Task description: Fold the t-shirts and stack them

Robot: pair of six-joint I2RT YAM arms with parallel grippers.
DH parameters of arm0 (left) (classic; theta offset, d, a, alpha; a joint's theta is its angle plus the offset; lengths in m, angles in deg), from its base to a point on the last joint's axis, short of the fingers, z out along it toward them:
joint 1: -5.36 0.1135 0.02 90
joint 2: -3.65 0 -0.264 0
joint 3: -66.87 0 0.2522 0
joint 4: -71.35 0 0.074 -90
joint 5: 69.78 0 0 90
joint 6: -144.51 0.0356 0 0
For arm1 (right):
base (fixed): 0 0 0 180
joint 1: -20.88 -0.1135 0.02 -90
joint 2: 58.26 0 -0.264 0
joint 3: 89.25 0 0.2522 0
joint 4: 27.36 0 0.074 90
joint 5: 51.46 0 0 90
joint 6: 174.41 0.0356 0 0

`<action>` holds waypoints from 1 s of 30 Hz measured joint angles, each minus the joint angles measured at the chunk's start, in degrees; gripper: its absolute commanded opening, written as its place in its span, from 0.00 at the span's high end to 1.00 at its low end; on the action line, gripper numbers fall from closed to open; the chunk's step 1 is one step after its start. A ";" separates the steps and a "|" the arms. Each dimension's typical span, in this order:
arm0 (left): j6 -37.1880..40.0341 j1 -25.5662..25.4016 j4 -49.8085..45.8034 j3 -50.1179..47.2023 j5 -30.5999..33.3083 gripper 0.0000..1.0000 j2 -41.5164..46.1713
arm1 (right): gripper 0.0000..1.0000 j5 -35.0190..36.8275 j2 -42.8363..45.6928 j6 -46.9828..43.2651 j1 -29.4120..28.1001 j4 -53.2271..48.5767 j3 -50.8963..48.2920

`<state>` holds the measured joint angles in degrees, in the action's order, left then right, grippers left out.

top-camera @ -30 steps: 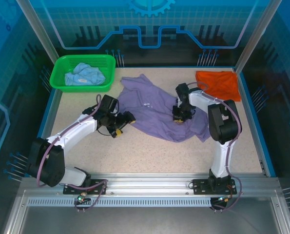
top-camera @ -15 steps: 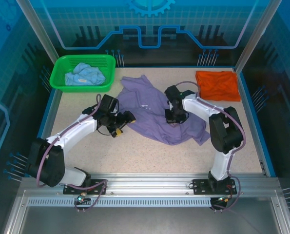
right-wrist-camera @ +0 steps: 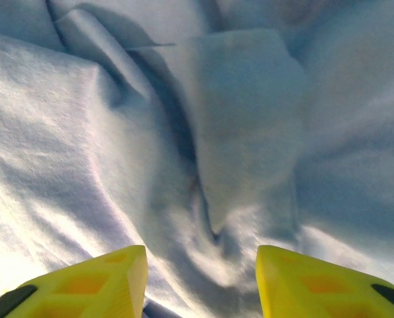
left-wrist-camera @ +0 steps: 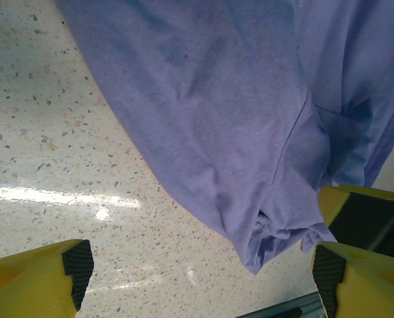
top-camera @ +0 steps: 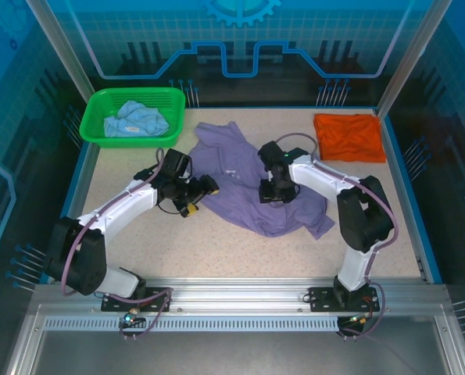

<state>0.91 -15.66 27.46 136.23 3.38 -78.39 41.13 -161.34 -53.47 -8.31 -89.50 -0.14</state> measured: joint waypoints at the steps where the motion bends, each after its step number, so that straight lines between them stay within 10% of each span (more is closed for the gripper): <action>1: 0.00 0.00 0.02 0.00 -0.02 0.12 0.00 | 0.47 -0.55 1.22 0.50 0.85 0.09 -0.63; 23: 0.17 0.00 0.90 0.20 -0.63 0.12 -2.29 | 0.58 -10.82 6.05 2.51 9.35 2.40 -10.21; 30: 0.20 0.00 0.90 0.52 -0.68 0.12 -2.80 | 0.81 -12.85 5.03 2.40 8.55 3.23 -10.54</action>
<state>1.10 -15.66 28.36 136.75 2.70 -81.18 28.28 -156.32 -51.06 0.23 -86.26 -10.68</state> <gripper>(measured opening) 0.878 0.268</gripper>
